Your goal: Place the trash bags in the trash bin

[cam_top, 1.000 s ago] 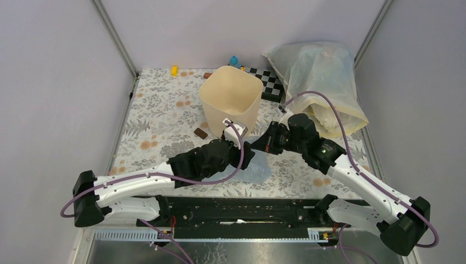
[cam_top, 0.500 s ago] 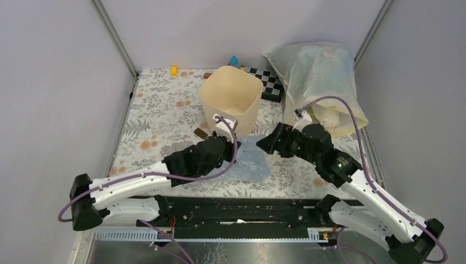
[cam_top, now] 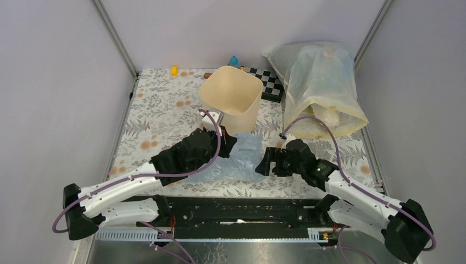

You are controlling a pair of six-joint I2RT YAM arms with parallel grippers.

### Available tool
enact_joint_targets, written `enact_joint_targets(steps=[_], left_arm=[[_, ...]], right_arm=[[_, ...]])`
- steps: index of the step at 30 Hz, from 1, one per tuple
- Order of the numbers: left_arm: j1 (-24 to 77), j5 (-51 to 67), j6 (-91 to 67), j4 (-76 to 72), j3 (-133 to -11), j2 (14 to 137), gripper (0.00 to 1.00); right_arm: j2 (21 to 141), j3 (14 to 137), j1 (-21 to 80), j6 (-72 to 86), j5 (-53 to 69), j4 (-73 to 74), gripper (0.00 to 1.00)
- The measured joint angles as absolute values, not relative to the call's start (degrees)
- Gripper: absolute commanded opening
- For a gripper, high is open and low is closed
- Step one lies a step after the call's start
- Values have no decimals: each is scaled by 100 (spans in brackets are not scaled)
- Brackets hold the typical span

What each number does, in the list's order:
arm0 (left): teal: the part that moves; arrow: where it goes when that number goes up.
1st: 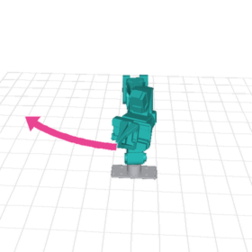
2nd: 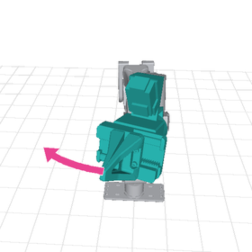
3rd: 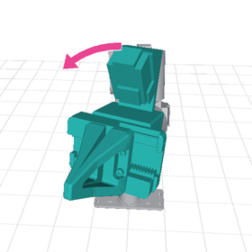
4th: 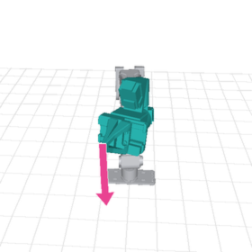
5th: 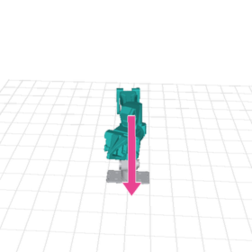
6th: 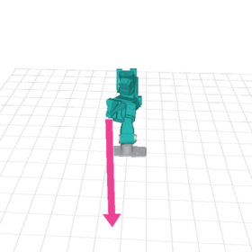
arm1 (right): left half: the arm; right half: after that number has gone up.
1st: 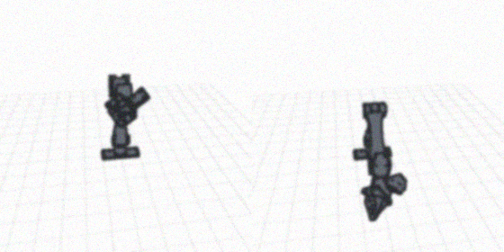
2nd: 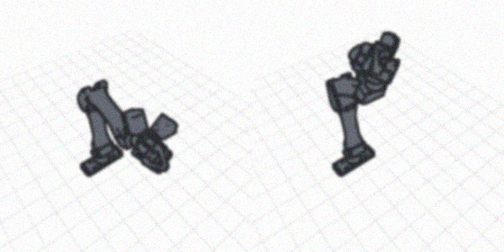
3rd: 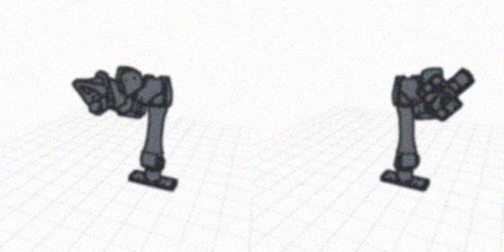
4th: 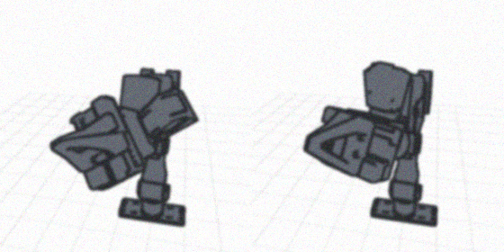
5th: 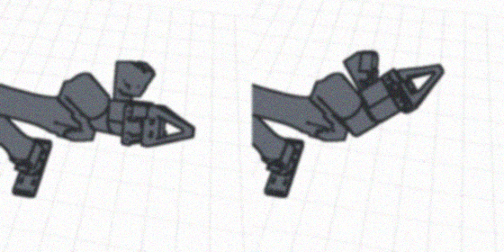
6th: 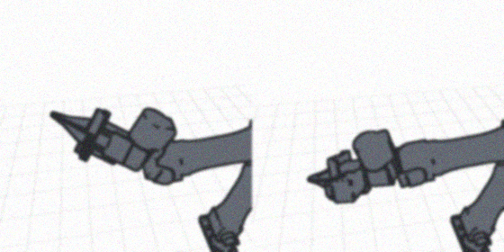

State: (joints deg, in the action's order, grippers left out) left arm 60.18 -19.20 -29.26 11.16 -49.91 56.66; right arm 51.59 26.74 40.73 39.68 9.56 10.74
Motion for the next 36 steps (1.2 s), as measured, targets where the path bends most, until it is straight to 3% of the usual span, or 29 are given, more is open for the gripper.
enact_joint_targets(steps=[2, 3, 4, 6, 7, 10, 22, 28, 31, 33, 36], left_arm=[[5990, -1883, -2971, 1133, -4993, 5610, 0], [5977, -1876, -2991, 1149, -4993, 5577, 0], [5955, -1865, -3006, 1160, -4993, 5540, 0], [5918, -1863, -3020, 1177, -5004, 5481, 0], [5898, -1868, -3030, 1221, -5037, 5470, 0], [5826, -1992, -3055, 1463, -5223, 5472, 0], [4040, -2842, -3118, 3039, -5782, 4598, 0], [3966, -2775, -3227, 3118, -5417, 4392, 0], [3962, -2613, -3262, 3144, -5345, 4434, 0], [3953, -2388, -3256, 3026, -5271, 4403, 0], [3929, -1855, -3245, 2670, -5043, 4272, 0]], right_arm=[[5317, 2670, 4075, 3918, 1177, 832, 91], [5411, 2670, 4077, 3900, 1337, 644, 79], [5496, 2670, 4080, 3889, 1476, 469, 63], [5605, 2661, 4086, 3863, 1719, 187, 21], [5621, 2657, 4088, 3833, 1787, 97, 8], [5586, 2639, 4091, 3889, 1824, 16, 0], [4453, 2650, 4088, 4235, -694, 1651, 1], [4397, 2650, 4091, 4733, -1599, 1953, 12], [4368, 2652, 4091, 4849, -1881, 2130, 29], [4311, 2674, 4091, 4770, -1931, 2239, 62], [4180, 2751, 4088, 4392, -1695, 2298, 76]])
